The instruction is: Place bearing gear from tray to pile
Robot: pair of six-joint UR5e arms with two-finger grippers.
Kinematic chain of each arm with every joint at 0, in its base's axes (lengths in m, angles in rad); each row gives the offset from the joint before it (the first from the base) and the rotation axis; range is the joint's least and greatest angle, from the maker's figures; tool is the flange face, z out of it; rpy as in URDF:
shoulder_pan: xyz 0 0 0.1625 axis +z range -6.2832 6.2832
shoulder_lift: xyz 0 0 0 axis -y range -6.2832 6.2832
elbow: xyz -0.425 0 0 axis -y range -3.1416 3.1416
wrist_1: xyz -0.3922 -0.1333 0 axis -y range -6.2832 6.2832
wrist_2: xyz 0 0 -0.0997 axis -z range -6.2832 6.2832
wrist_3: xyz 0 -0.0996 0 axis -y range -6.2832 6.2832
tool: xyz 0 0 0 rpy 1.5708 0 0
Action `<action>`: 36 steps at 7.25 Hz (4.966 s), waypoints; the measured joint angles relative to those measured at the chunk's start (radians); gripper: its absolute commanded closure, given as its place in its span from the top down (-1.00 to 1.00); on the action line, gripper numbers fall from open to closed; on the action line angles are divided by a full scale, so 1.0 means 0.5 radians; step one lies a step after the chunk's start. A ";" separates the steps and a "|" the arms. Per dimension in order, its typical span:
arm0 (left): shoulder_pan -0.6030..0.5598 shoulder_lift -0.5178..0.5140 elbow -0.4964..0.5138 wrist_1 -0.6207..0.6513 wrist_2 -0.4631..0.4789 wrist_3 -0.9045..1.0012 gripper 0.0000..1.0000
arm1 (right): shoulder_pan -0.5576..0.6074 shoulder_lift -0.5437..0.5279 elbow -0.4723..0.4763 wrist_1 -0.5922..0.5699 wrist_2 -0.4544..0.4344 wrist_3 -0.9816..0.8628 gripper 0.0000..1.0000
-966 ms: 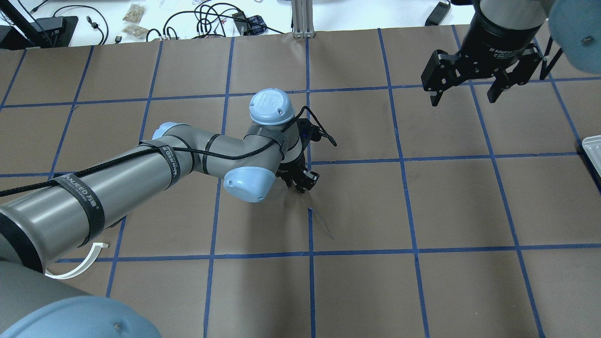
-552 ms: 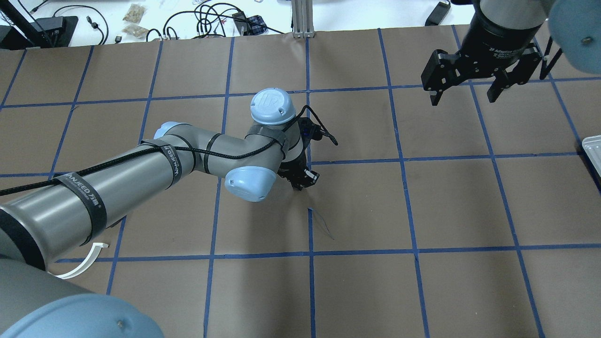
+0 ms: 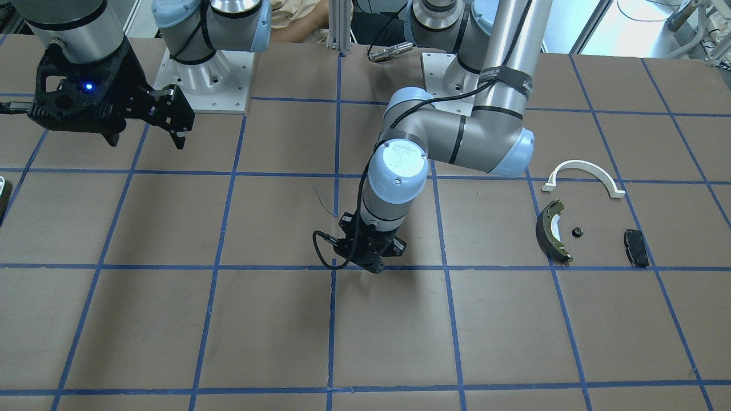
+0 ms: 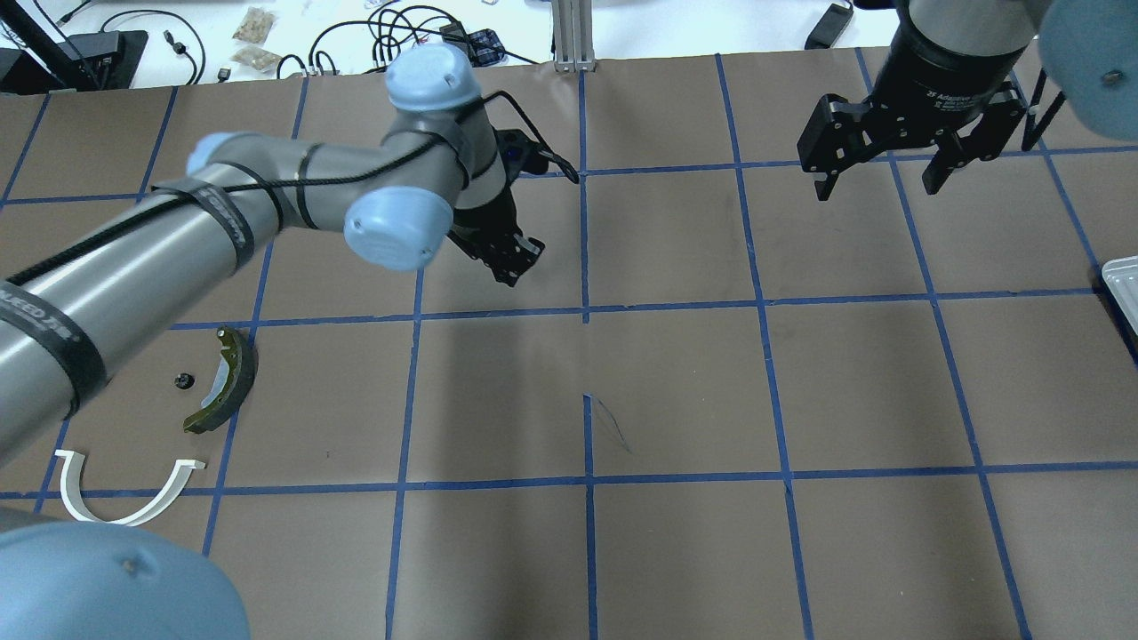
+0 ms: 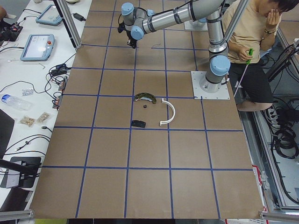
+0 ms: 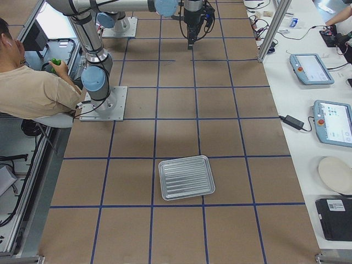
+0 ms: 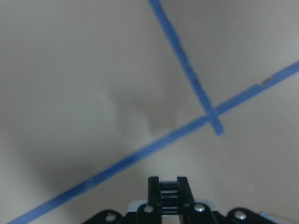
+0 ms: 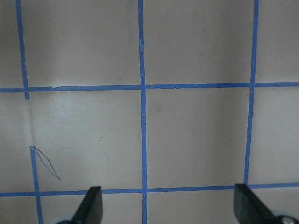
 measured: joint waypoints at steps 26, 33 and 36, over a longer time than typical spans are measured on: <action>1.588 -0.047 -0.449 0.006 0.339 0.873 -0.16 | 0.013 -0.057 -0.038 -0.020 0.067 -0.034 1.00; 1.243 0.189 -0.135 -0.256 0.336 0.521 1.00 | 0.013 -0.061 -0.045 -0.043 0.036 -0.145 1.00; 0.862 0.323 0.173 -0.494 0.332 0.113 1.00 | 0.012 -0.060 -0.048 -0.048 0.032 -0.140 1.00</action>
